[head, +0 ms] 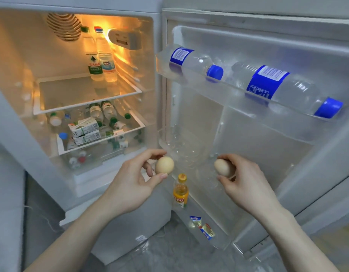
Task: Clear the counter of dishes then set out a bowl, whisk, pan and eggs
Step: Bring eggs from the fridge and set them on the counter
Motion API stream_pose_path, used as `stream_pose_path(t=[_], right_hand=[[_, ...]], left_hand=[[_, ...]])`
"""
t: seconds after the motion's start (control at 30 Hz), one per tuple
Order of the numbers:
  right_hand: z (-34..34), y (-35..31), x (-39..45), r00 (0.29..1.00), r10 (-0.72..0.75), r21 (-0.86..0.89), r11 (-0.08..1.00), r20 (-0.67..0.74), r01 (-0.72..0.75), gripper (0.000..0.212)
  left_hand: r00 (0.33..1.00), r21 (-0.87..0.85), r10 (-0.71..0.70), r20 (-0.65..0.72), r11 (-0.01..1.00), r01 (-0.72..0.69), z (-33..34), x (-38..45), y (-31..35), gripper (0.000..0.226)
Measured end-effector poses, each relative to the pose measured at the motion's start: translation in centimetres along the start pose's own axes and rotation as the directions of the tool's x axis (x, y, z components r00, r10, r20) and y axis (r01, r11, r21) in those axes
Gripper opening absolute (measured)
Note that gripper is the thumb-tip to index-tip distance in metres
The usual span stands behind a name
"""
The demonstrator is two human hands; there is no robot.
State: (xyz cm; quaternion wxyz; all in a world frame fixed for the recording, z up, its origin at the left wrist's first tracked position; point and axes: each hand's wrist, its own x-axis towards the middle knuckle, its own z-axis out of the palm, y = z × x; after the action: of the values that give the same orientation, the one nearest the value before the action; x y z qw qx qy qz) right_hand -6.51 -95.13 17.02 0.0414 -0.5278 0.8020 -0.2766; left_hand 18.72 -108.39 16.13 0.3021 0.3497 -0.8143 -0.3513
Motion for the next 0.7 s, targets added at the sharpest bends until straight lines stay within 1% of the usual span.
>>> stream_pose_path(t=[0.07,0.13,0.23,0.37,0.47,0.53,0.6,0.67,0.7], right_hand=[[0.0,-1.7,-0.3,0.998,-0.057,0.118,0.991,-0.017,0.059,0.042],[0.5,-3.7,-0.6,0.992,-0.124,0.213,0.970,0.006,0.120,0.040],[2.5,-6.7,-0.9,0.970,-0.225,0.333,0.925,0.090,0.184,0.040],[5.7,-9.6,-1.1,0.920,-0.338,0.463,0.860,0.201,0.215,0.039],[7.4,-11.1,-1.2,0.869,-0.416,0.512,0.826,0.269,0.237,0.039],[8.1,-12.0,-1.5,0.815,-0.489,0.544,0.795,0.310,0.270,0.039],[8.8,-12.4,-1.9,0.769,-0.540,0.579,0.766,0.342,0.279,0.039],[9.2,-12.5,-2.4,0.712,-0.597,0.611,0.734,0.371,0.296,0.039],[9.5,-12.6,-2.7,0.666,-0.639,0.634,0.708,0.386,0.312,0.038]], left_hand=[[0.997,-0.043,-0.070,-0.038,0.997,0.068,-0.8,-1.5,-0.4,0.044],[0.988,-0.085,-0.134,-0.076,0.988,0.128,-1.6,-3.2,-0.8,0.044],[0.957,-0.142,-0.257,-0.134,0.961,0.238,-2.9,-6.0,-1.1,0.043],[0.904,-0.205,-0.370,-0.212,0.922,0.329,-3.9,-9.8,-1.3,0.041],[0.850,-0.180,-0.425,-0.312,0.905,0.386,-4.4,-12.8,-1.5,0.041],[0.791,-0.193,-0.469,-0.394,0.883,0.427,-4.4,-14.9,-1.2,0.041],[0.748,-0.209,-0.493,-0.444,0.869,0.449,-4.0,-16.8,-0.5,0.041],[0.690,-0.229,-0.517,-0.506,0.852,0.470,-3.0,-18.7,0.4,0.040],[0.640,-0.248,-0.533,-0.553,0.839,0.484,-2.2,-20.1,1.2,0.040]])
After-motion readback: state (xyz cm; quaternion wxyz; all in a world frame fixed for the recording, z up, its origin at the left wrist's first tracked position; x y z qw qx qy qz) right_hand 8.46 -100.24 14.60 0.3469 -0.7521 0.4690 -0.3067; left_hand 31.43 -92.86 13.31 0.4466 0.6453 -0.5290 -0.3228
